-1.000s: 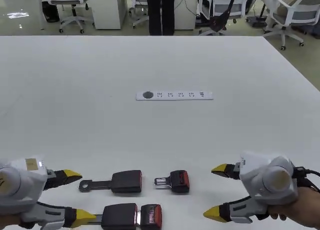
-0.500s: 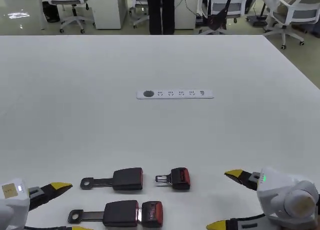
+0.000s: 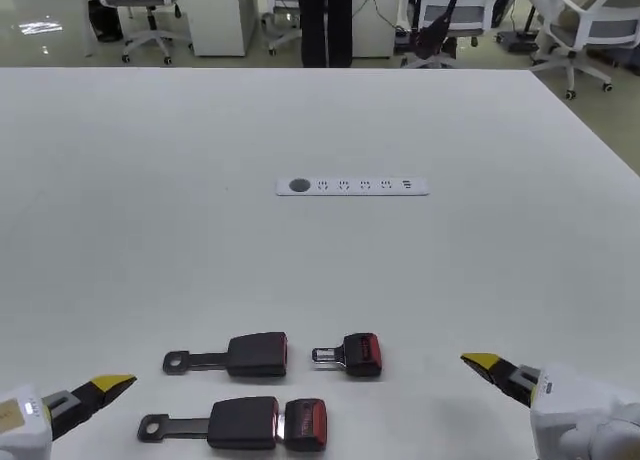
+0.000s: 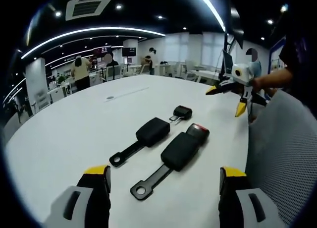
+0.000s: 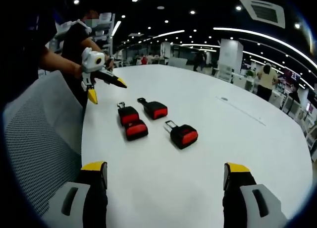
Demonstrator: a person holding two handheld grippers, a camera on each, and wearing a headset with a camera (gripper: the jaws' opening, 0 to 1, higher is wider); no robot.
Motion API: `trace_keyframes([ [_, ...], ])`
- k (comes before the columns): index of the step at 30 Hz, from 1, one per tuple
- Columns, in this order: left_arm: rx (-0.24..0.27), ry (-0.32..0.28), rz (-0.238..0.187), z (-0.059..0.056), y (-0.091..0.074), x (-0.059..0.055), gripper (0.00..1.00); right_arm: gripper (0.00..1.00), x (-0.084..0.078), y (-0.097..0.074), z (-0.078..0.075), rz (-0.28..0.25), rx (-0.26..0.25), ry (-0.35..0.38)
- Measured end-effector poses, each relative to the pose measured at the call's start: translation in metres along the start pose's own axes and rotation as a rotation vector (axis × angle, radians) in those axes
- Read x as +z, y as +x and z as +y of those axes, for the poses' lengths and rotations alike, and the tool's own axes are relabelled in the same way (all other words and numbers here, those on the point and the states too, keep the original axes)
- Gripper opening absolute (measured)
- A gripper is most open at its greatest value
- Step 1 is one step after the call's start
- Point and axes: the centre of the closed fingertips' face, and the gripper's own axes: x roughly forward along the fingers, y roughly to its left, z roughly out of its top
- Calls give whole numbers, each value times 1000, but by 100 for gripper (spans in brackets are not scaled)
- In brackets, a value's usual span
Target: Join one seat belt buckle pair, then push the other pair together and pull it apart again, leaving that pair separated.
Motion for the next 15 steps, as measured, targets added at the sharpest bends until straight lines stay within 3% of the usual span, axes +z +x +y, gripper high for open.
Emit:
trace_keyframes([
  [2, 0, -11, -2, -7, 2, 2, 96, 99, 0, 0, 3, 2, 2, -7],
  [15, 18, 16, -32, -9, -1, 7, 100, 99, -3, -5, 6, 4, 0, -13],
])
